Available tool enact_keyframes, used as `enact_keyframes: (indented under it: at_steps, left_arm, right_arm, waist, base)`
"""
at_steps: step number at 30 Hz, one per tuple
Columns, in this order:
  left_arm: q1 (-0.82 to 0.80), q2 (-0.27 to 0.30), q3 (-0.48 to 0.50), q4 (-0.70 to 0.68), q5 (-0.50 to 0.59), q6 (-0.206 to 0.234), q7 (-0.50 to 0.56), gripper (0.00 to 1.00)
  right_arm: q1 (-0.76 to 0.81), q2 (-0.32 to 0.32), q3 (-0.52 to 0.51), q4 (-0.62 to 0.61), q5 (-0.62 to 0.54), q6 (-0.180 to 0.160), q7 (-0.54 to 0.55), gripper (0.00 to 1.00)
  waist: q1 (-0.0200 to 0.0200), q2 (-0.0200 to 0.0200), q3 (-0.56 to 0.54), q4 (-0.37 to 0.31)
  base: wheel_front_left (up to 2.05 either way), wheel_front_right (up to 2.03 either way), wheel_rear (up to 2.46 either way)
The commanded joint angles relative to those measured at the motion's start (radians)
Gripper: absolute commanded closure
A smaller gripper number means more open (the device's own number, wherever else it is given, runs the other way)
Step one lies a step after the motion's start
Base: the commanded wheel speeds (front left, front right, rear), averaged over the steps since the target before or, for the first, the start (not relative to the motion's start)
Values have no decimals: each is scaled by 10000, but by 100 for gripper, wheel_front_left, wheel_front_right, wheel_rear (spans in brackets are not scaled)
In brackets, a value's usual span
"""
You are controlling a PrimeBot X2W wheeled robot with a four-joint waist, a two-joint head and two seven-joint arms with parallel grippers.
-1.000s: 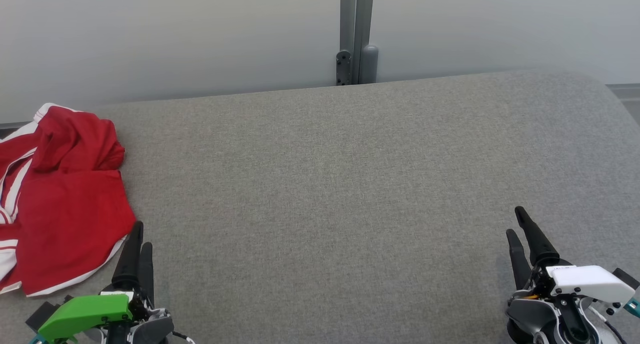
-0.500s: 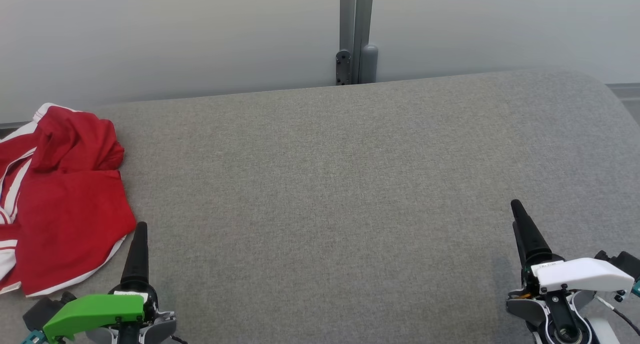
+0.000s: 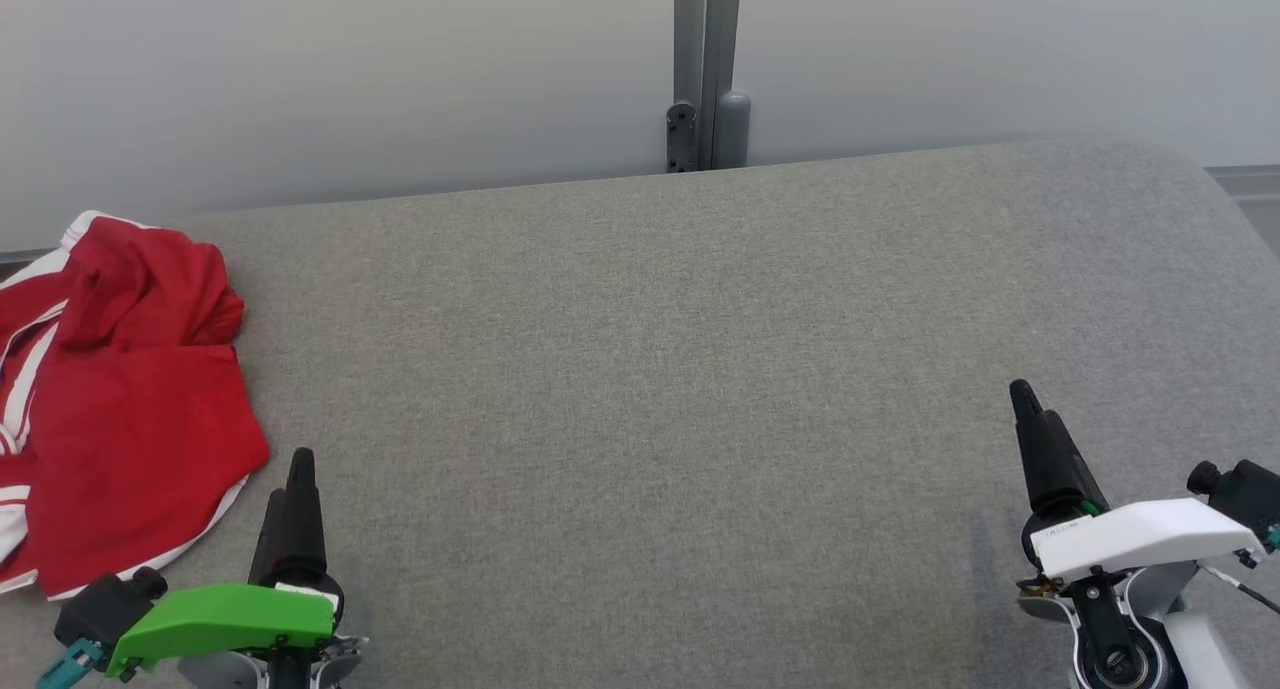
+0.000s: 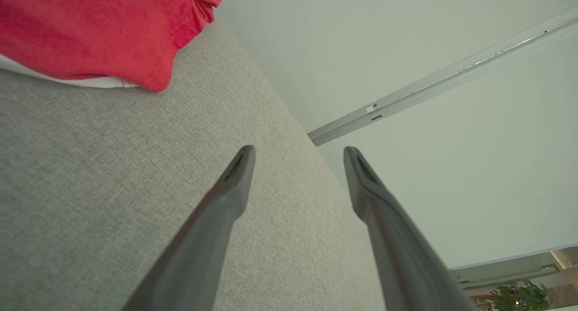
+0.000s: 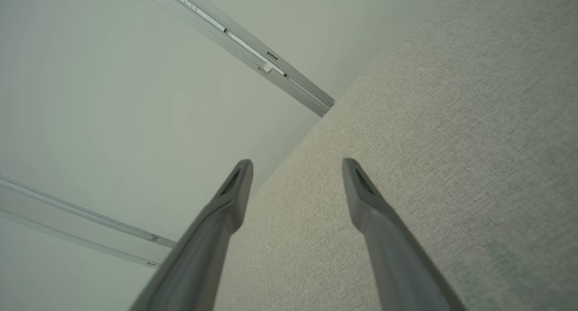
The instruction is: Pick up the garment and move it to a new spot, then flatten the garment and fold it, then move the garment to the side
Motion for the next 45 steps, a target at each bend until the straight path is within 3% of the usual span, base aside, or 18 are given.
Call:
enact_keyframes:
  at_steps: [1,19,45]
  left_arm:
    - [-61,95,-41,-74,454,46,-102,0]
    - [69,403,-288,226,3659,242,-693,0]
    - [384,653,-387,119,6921,264,-1384,0]
  right_arm:
    - [-62,-128,45,-200,-456,7,-116,0]
    - [-81,-375,300,127,-3172,8,-706,0]
    - [-2,-397,386,239,-6035,9,-1404,0]
  waist:
    - [0,-1,-2,-8]
    - [0,-1,0,-102]
    - [0,-1,76,-234]
  base:
    - [0,0,0]
    - [0,0,0]
    - [0,0,0]
